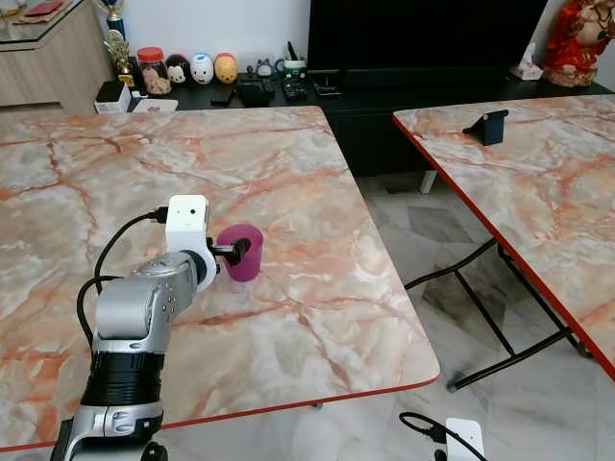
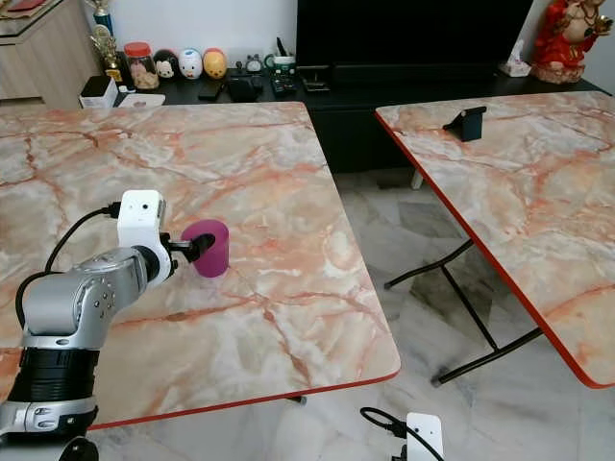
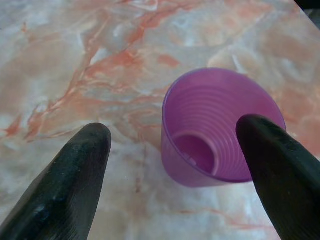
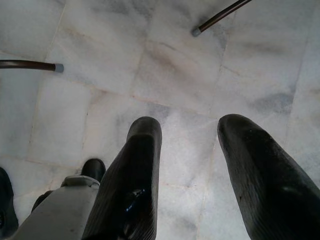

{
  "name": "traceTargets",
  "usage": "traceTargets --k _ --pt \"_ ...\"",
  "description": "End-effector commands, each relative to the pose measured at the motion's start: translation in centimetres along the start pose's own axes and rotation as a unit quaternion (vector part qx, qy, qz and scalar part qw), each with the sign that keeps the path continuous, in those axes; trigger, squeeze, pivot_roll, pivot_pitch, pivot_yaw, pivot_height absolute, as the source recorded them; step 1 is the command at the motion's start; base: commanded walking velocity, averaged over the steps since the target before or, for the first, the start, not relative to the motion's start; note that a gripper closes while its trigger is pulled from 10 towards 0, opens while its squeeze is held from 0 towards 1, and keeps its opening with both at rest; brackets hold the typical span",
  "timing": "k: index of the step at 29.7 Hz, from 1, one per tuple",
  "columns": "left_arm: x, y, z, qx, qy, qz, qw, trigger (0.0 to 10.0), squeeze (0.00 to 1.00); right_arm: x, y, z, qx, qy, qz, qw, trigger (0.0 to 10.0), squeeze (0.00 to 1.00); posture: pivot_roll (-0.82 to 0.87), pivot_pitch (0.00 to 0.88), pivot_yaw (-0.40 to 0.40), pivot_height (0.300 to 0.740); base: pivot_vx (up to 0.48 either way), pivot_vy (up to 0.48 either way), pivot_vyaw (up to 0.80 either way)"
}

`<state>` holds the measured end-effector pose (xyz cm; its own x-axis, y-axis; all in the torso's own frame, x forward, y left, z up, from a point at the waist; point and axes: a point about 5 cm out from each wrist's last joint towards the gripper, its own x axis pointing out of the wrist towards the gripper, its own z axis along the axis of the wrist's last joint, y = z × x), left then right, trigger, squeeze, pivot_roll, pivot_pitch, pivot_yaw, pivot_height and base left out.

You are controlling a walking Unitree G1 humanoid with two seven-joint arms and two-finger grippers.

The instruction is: Setting the table

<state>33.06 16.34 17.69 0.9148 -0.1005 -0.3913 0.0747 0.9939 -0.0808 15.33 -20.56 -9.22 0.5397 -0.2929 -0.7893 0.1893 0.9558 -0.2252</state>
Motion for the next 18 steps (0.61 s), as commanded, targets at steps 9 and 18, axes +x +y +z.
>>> traceTargets --k 9,18 --pt "0.61 -0.71 0.15 -0.016 -0.011 0.005 1.000 10.0 0.00 -0.04 -0.26 -0.39 -0.018 0.005 0.004 1.000 10.0 0.00 0.13 0.000 -0.058 0.728 0.000 0.000 0.00" --pt "0.68 -0.70 0.01 -0.012 -0.012 0.010 1.000 2.2 0.00 -0.06 -0.22 -0.49 -0.015 0.007 0.004 1.000 10.0 0.00 0.13 0.000 -0.056 0.728 0.000 0.000 0.00"
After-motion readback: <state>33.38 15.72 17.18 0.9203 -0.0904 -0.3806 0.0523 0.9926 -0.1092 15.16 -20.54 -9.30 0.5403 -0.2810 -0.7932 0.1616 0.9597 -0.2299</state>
